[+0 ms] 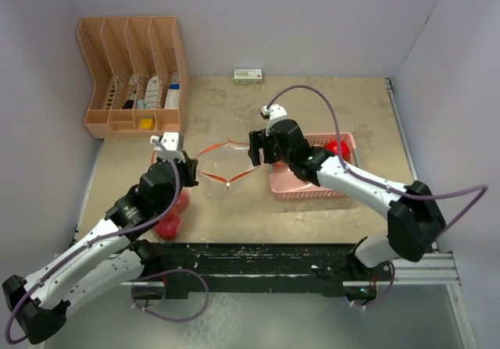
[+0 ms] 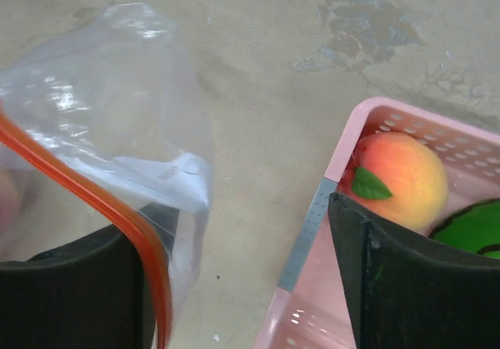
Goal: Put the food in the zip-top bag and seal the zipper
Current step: Open the zipper of the food storage bag.
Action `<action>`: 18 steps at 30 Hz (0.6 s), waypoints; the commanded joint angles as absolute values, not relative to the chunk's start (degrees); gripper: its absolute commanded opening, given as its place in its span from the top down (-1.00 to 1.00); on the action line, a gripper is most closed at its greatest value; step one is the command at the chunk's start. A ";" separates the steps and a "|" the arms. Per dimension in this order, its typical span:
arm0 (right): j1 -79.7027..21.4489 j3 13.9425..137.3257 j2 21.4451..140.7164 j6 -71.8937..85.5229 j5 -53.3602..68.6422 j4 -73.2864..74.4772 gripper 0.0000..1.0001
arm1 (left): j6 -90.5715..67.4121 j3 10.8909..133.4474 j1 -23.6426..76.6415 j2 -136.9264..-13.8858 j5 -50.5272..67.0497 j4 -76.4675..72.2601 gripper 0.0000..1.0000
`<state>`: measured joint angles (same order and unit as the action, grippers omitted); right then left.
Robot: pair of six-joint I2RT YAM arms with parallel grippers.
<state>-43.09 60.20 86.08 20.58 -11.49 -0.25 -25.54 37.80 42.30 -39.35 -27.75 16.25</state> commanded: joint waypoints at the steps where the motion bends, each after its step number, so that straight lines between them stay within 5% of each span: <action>1: -42.19 60.36 78.91 15.80 1.71 -2.71 -0.74 | -23.23 38.67 41.87 -43.78 -28.71 7.11 1.00; 4: -42.18 59.57 74.41 16.21 5.43 -1.73 -1.00 | -22.88 38.54 41.84 -47.62 -27.19 3.30 1.00; 12: -42.10 58.21 67.15 17.73 11.12 0.02 -0.99 | -22.39 38.06 41.84 -51.80 -26.18 -0.54 1.00; 18: -39.10 60.57 66.85 26.35 -13.87 14.60 -0.99 | -20.82 42.28 41.84 -48.07 -28.03 5.97 1.00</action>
